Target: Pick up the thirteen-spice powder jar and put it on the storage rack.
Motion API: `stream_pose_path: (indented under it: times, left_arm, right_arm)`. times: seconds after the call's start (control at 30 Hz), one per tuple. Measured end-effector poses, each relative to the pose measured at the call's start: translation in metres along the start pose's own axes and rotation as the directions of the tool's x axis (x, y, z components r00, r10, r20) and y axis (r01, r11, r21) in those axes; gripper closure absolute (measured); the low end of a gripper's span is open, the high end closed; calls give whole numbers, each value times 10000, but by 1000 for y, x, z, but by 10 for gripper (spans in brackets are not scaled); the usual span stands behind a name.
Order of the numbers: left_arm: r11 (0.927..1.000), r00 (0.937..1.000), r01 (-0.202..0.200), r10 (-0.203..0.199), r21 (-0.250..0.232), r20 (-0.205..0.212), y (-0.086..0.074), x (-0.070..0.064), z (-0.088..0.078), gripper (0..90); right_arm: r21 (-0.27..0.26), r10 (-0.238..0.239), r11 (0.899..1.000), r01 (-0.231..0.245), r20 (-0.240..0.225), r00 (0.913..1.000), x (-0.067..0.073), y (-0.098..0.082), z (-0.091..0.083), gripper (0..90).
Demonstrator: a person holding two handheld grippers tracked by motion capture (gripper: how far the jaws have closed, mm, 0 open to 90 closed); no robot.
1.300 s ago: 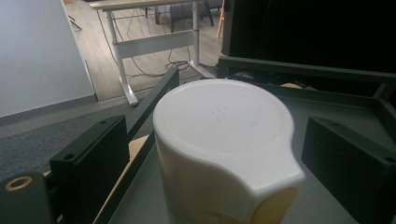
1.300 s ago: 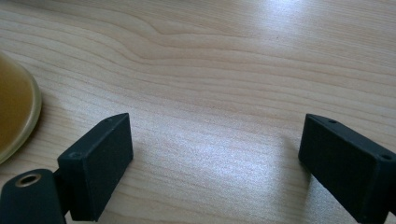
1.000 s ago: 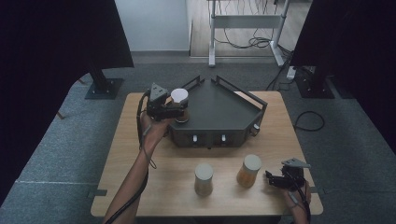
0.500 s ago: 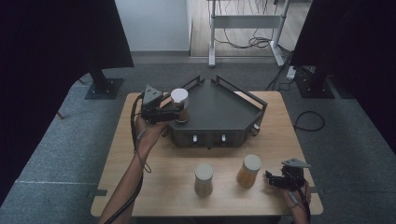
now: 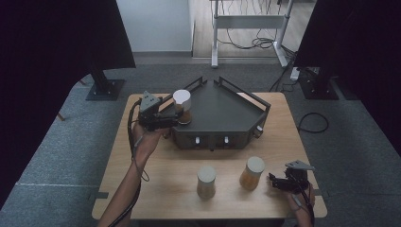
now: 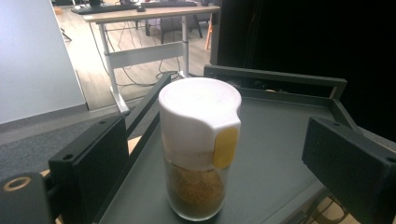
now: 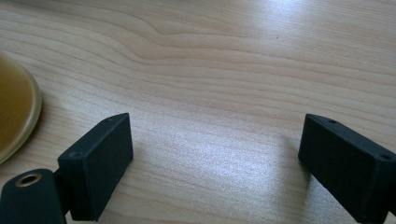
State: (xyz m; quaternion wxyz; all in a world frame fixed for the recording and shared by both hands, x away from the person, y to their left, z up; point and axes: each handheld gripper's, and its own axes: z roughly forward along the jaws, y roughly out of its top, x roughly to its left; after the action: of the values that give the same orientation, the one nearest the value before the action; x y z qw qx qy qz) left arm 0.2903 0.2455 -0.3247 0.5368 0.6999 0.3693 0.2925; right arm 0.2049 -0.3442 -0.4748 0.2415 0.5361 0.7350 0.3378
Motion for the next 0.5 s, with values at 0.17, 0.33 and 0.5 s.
stream_pose_path:
  times: [0.17, 0.33, 0.5]
  left_arm:
    - [10000, 10000, 8, -8, -2, 27, -4, 2, -7, 68]
    - [9999, 10000, 81, -81, -60, 35, -8, 4, -14, 69]
    - [9998, 9999, 130, -130, -142, 53, -14, 4, -21, 69]
  right_arm:
    - [1, 0, 10000, 0, 2, 10000, 0, 0, 0, 95]
    - [-1, 0, 10000, 0, 5, 10000, 0, 0, 0, 95]
    - [4, 2, 10000, -2, 7, 10000, 0, 0, 0, 95]
